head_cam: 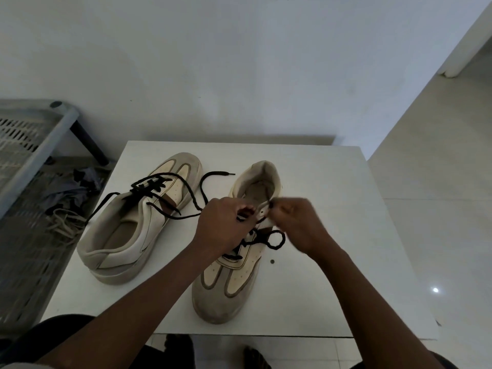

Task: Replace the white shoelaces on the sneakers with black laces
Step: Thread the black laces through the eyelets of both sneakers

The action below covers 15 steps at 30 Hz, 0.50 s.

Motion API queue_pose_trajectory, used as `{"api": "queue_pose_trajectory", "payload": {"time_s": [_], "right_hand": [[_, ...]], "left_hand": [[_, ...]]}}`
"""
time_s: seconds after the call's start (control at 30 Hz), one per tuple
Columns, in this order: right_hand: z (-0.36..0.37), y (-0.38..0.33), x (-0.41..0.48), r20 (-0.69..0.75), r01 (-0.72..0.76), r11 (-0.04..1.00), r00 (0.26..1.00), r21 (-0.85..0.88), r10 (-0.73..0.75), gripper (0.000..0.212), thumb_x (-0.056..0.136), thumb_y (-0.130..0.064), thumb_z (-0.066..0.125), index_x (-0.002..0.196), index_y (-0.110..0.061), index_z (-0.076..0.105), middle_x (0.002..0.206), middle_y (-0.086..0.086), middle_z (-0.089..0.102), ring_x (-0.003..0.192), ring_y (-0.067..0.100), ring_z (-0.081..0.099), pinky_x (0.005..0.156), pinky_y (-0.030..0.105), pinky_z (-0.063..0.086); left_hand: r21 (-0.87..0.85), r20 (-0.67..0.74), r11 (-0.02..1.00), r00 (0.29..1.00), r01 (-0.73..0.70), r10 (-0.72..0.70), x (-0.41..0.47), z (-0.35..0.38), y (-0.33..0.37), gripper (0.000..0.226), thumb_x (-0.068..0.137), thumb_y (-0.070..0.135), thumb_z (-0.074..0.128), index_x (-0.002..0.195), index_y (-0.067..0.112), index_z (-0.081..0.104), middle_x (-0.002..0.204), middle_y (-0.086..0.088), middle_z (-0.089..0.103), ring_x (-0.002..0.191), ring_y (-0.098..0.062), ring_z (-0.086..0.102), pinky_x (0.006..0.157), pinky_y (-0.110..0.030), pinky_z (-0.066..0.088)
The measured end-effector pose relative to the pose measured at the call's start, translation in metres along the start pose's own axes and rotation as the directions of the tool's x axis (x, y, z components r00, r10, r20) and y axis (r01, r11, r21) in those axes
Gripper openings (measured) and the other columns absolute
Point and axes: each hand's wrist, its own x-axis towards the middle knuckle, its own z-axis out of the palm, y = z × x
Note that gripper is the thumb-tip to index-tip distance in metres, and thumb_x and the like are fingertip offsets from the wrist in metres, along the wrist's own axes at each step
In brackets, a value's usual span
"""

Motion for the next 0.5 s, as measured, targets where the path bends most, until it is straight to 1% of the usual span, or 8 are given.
{"api": "queue_pose_trajectory", "payload": {"time_s": [0.07, 0.17, 0.27, 0.33, 0.4, 0.43, 0.47, 0.5], "right_hand": [[-0.014, -0.010, 0.002, -0.228, 0.023, 0.965, 0.973, 0.262, 0.039, 0.027, 0.075, -0.014, 0.051, 0.050, -0.011, 0.041, 0.049, -0.001, 0.034, 0.048, 0.010, 0.028, 0.046, 0.023, 0.025], [-0.036, -0.017, 0.002, -0.484, 0.127, 0.849, 0.860, 0.513, 0.163, 0.027, 0.078, -0.007, 0.050, 0.052, -0.011, 0.041, 0.050, 0.003, 0.036, 0.047, 0.011, 0.027, 0.045, 0.021, 0.021], [-0.036, -0.012, 0.003, -0.557, 0.129, 0.726, 0.734, 0.675, 0.388, 0.034, 0.089, -0.008, 0.049, 0.057, -0.017, 0.043, 0.053, -0.002, 0.044, 0.048, 0.011, 0.032, 0.047, 0.024, 0.022], [-0.033, -0.005, 0.007, -0.461, -0.065, 0.785, 0.778, 0.616, 0.426, 0.030, 0.096, -0.017, 0.048, 0.066, -0.017, 0.049, 0.057, -0.002, 0.051, 0.049, 0.012, 0.039, 0.044, 0.022, 0.027], [-0.031, -0.002, 0.007, -0.180, -0.368, 0.863, 0.877, 0.346, 0.446, 0.032, 0.100, -0.033, 0.046, 0.077, -0.015, 0.058, 0.062, -0.002, 0.058, 0.051, 0.014, 0.045, 0.045, 0.021, 0.029], [-0.029, -0.002, 0.005, -0.010, -0.457, 0.873, 0.885, 0.171, 0.466, 0.040, 0.099, -0.043, 0.045, 0.081, -0.013, 0.062, 0.064, -0.001, 0.061, 0.051, 0.014, 0.048, 0.045, 0.021, 0.029], [-0.024, -0.003, 0.002, 0.117, -0.474, 0.880, 0.876, 0.040, 0.467, 0.048, 0.097, -0.051, 0.045, 0.084, -0.010, 0.065, 0.066, 0.000, 0.063, 0.051, 0.013, 0.049, 0.045, 0.020, 0.030], [-0.019, -0.004, 0.000, 0.175, -0.452, 0.891, 0.875, -0.040, 0.451, 0.052, 0.094, -0.054, 0.047, 0.085, -0.007, 0.066, 0.067, 0.000, 0.066, 0.049, 0.011, 0.050, 0.046, 0.019, 0.033]], "left_hand": [[-0.034, -0.015, 0.999, 1.000, 0.017, -0.017, -0.001, 0.000, -0.001, 0.021, 0.082, 0.025, 0.073, 0.103, 0.023, 0.075, 0.091, 0.007, 0.075, 0.078, 0.006, 0.063, 0.070, -0.006, 0.048], [-0.060, -0.008, 0.998, 1.000, 0.023, -0.024, -0.002, 0.001, 0.000, 0.022, 0.082, 0.029, 0.072, 0.103, 0.024, 0.075, 0.092, 0.010, 0.075, 0.081, 0.010, 0.062, 0.072, -0.005, 0.047], [-0.072, 0.013, 0.996, 0.999, 0.048, -0.047, -0.001, 0.000, 0.002, 0.020, 0.082, 0.028, 0.072, 0.101, 0.023, 0.076, 0.091, 0.010, 0.075, 0.081, 0.005, 0.065, 0.077, -0.010, 0.050], [-0.075, 0.019, 0.995, 0.998, 0.065, -0.063, -0.001, 0.000, 0.002, 0.017, 0.082, 0.026, 0.072, 0.099, 0.023, 0.076, 0.089, 0.009, 0.074, 0.081, 0.002, 0.066, 0.079, -0.015, 0.051], [-0.090, 0.026, 0.993, 0.997, 0.081, -0.079, -0.001, 0.000, 0.001, 0.015, 0.083, 0.025, 0.072, 0.097, 0.025, 0.076, 0.089, 0.012, 0.074, 0.082, 0.003, 0.066, 0.080, -0.018, 0.053], [-0.097, 0.032, 0.991, 0.996, 0.087, -0.084, -0.001, -0.001, 0.000, 0.015, 0.083, 0.026, 0.072, 0.097, 0.027, 0.076, 0.088, 0.013, 0.074, 0.081, 0.004, 0.066, 0.079, -0.019, 0.054], [-0.098, 0.039, 0.991, 0.996, 0.089, -0.085, 0.000, -0.001, 0.000, 0.015, 0.082, 0.026, 0.072, 0.096, 0.027, 0.076, 0.087, 0.014, 0.074, 0.080, 0.004, 0.066, 0.078, -0.020, 0.054], [-0.093, 0.045, 0.992, 0.995, 0.091, -0.087, 0.000, 0.000, -0.001, 0.015, 0.082, 0.027, 0.072, 0.096, 0.026, 0.076, 0.085, 0.014, 0.073, 0.079, 0.004, 0.066, 0.077, -0.021, 0.054]]}}
